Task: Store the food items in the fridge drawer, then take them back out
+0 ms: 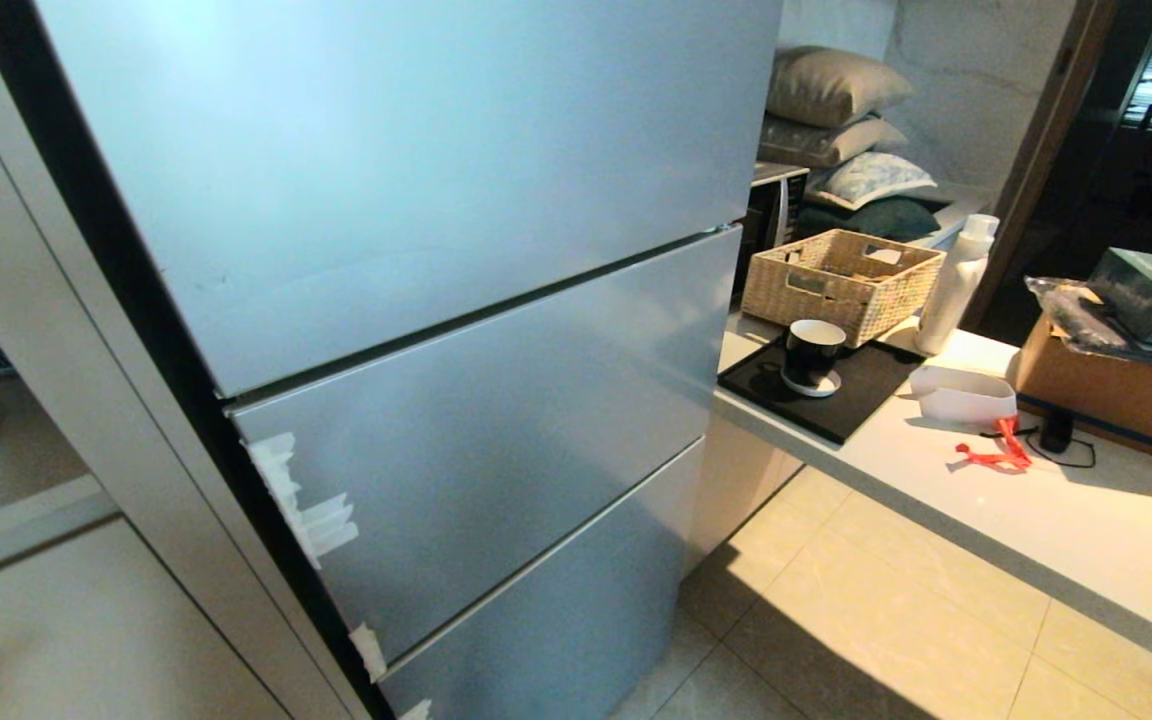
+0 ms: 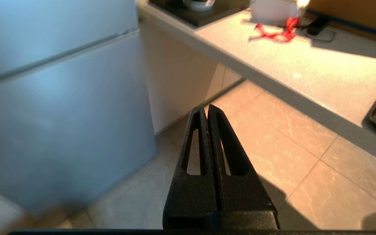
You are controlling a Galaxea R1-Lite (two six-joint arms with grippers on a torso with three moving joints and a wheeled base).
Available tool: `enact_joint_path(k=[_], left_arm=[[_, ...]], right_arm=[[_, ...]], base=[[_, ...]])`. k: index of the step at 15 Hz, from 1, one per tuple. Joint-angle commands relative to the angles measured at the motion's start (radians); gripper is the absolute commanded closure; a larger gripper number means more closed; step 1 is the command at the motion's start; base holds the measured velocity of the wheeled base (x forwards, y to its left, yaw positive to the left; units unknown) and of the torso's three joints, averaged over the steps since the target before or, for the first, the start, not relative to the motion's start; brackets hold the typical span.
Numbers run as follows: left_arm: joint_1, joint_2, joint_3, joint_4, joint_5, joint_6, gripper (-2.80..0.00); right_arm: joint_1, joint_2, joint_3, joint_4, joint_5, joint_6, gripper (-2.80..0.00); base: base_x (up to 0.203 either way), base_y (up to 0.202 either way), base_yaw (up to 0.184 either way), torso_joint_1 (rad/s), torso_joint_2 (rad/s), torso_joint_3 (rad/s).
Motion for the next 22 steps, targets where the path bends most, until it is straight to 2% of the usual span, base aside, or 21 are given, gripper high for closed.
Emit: enact_joint_path(k=[1, 22], left_arm=[[0.000, -0.001, 0.000, 0.000, 0.000, 0.000, 0.00], [0.000, 0.000, 0.000, 0.000, 0.001, 0.000, 0.00]], right_arm=[[-0.008, -0.050, 0.006, 0.000, -0.002, 0.033, 0.00], [-0.008, -0.050, 0.006, 0.000, -0.005, 0.041, 0.00]], base=[[0.000, 0.000, 0.000, 0.000, 0.00, 0.000], [0.000, 0.000, 0.000, 0.000, 0.00, 0.000]])
